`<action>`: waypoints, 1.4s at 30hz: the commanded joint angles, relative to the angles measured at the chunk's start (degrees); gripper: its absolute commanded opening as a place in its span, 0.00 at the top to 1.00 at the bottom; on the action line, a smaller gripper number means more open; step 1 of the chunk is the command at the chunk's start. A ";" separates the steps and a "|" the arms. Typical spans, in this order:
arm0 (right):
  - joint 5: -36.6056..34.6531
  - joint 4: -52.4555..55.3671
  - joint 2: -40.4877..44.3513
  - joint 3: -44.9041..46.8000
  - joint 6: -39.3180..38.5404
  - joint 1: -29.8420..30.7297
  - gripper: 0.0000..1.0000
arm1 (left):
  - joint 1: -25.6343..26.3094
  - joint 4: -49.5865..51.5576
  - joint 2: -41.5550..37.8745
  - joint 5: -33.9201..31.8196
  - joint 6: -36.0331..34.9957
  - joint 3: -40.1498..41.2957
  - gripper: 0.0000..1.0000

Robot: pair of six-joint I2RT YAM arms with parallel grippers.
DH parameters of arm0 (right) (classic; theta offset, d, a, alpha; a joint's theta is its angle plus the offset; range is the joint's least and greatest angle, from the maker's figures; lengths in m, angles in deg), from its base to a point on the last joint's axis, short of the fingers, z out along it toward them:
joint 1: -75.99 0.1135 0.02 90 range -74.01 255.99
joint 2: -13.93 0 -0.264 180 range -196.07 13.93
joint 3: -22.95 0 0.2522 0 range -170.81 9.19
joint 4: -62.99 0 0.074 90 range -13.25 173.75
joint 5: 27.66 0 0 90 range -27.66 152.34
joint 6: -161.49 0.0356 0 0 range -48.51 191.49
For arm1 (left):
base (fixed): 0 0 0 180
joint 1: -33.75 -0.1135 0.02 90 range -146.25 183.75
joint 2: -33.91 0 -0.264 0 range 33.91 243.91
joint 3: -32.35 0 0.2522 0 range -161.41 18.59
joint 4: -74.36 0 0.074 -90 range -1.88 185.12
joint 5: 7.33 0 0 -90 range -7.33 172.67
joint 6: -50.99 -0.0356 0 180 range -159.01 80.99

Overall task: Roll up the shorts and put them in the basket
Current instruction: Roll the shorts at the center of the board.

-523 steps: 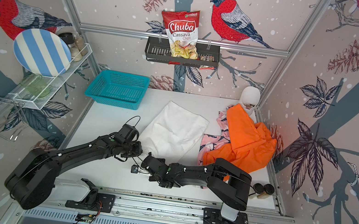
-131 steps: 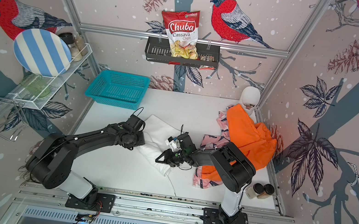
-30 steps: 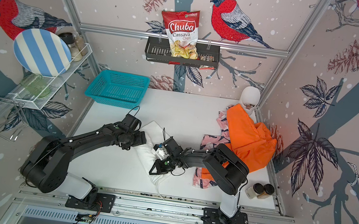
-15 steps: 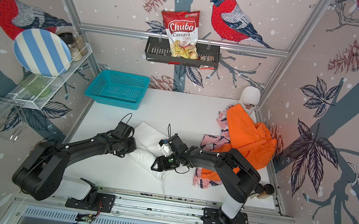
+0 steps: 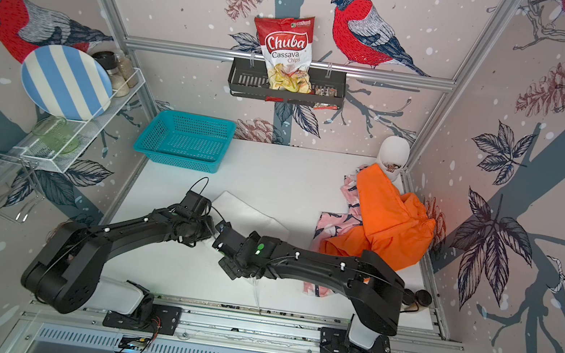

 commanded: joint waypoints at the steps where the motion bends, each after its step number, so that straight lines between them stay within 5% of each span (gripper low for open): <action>1: -8.94 3.78 -5.00 -1.37 -2.18 2.24 0.08 | -0.37 3.98 1.67 -1.65 -1.55 0.48 0.87; 11: -0.21 -0.13 -13.25 1.78 -2.45 4.21 0.26 | -0.91 4.26 4.85 -1.07 -3.10 -1.35 0.87; 17: 2.13 0.33 -13.50 0.77 -0.05 4.68 0.69 | -1.09 3.61 4.99 -0.49 -4.73 -2.50 0.86; 19: 8.89 -1.32 -11.15 0.97 2.16 3.41 0.79 | -1.06 3.78 4.66 -0.87 -5.48 -3.10 0.78; 24: 29.67 -9.55 -6.00 5.02 8.96 -3.48 0.84 | -1.09 7.10 1.47 -3.46 -5.44 -5.15 0.38; 27: 41.71 -17.05 -4.39 9.22 12.81 -8.59 0.84 | -1.08 9.04 -2.22 -4.09 -4.14 -5.46 0.29; 30: 48.72 -20.76 -3.44 11.32 14.26 -11.79 0.73 | -1.09 9.70 -2.95 -3.98 -3.80 -5.37 0.26; 33: 44.49 -16.21 -2.75 9.75 12.31 -12.25 0.54 | -1.08 8.55 -0.50 -3.21 -4.20 -5.21 0.30; 35: 38.75 -11.27 -2.16 8.01 10.99 -11.81 0.41 | -1.04 7.51 1.50 -3.11 -4.40 -5.01 0.43; 38: 23.52 -2.65 -0.91 4.86 9.62 -9.43 0.28 | -1.08 6.07 3.74 -3.10 -4.79 -4.57 0.57; 42: 0.84 8.73 -0.97 -1.88 9.88 -2.76 0.19 | -1.05 5.24 5.29 -2.83 -5.23 -4.22 0.60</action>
